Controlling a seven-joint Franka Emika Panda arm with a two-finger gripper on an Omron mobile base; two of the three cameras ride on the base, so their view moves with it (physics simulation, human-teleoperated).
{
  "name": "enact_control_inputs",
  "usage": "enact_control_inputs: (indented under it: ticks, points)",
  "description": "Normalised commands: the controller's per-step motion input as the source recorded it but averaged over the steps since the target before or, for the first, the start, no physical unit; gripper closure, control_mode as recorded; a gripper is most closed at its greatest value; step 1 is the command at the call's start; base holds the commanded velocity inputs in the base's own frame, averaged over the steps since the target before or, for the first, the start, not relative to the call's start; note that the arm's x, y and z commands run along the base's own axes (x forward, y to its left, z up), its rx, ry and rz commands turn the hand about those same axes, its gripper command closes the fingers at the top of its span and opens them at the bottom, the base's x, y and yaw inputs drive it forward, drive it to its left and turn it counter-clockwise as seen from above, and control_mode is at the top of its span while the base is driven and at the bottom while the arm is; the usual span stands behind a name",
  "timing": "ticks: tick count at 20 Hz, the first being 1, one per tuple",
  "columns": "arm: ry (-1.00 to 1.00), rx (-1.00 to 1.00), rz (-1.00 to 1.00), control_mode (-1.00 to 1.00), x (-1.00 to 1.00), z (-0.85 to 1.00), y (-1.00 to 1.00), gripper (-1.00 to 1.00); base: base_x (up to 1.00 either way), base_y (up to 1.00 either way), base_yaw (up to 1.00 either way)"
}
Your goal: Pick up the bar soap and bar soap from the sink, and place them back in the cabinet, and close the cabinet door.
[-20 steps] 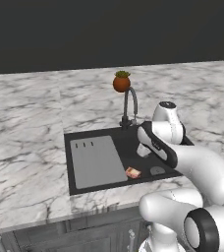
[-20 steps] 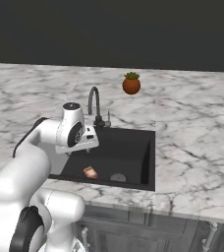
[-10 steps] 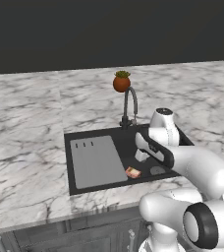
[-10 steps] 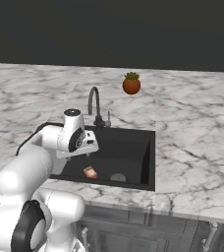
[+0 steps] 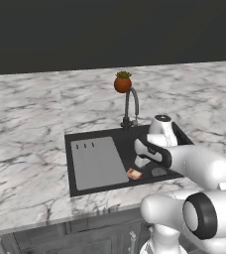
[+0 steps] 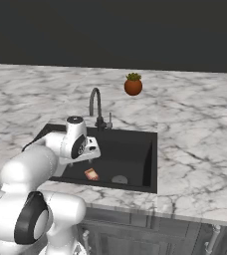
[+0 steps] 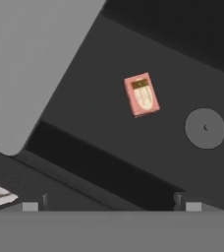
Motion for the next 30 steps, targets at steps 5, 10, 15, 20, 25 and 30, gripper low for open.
enact_control_inputs:
  ticks: [5, 10, 15, 20, 25, 30]
  points:
    - [0.03, 0.00, 0.05, -1.00, 0.03, -0.20, 0.00, -1.00, 0.00, 0.00, 0.00]
    - [0.05, 0.00, 0.06, -1.00, 0.01, -0.14, 0.00, -1.00, 0.00, 0.00, 0.00]
    - [0.06, 0.00, 0.09, -1.00, 0.00, -0.01, 0.00, -1.00, 0.00, 0.00, 0.00]
    - [0.04, 0.00, 0.08, -1.00, 0.00, 0.00, -0.05, -1.00, 0.00, 0.00, 0.00]
    - [0.01, 0.00, 0.05, -1.00, 0.00, 0.00, -0.16, -1.00, 0.00, 0.00, 0.00]
    - [0.00, 0.00, 0.02, -1.00, 0.00, -0.04, -0.08, -1.00, 0.00, 0.00, 0.00]
